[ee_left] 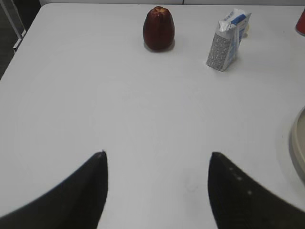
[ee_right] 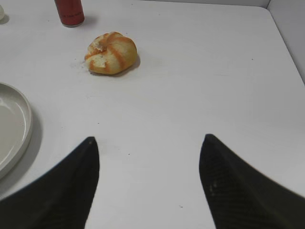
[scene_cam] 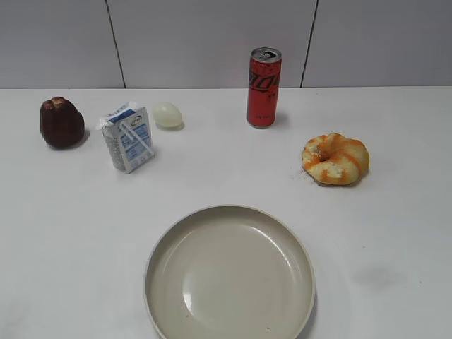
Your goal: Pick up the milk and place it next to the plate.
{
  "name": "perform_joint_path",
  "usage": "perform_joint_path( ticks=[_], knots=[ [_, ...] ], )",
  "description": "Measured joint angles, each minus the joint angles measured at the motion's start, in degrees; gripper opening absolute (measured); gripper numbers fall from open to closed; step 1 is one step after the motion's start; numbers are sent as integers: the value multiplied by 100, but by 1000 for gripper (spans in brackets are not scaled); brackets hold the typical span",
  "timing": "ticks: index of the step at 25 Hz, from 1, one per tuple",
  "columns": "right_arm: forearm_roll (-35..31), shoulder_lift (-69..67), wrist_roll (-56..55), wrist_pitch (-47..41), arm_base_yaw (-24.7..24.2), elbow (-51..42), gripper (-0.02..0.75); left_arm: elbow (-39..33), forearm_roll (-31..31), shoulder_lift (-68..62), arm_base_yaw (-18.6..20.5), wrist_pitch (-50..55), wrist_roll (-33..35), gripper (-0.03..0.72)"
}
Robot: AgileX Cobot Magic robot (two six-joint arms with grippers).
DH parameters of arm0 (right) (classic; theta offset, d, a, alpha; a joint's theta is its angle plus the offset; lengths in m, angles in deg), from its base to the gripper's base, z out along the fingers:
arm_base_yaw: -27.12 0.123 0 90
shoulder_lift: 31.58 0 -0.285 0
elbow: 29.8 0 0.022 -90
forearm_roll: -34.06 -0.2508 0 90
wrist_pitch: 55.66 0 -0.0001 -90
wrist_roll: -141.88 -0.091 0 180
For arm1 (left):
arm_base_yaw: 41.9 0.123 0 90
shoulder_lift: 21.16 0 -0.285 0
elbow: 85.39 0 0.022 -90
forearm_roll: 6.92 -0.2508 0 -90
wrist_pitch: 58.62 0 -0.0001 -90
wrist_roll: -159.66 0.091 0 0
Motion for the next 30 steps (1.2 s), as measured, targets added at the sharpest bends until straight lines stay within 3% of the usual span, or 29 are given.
perform_joint_path(
  ticks=[30],
  knots=[
    [0, 0, 0, 0, 0, 0, 500, 0, -12, 0, 0, -18, 0, 495]
  ],
)
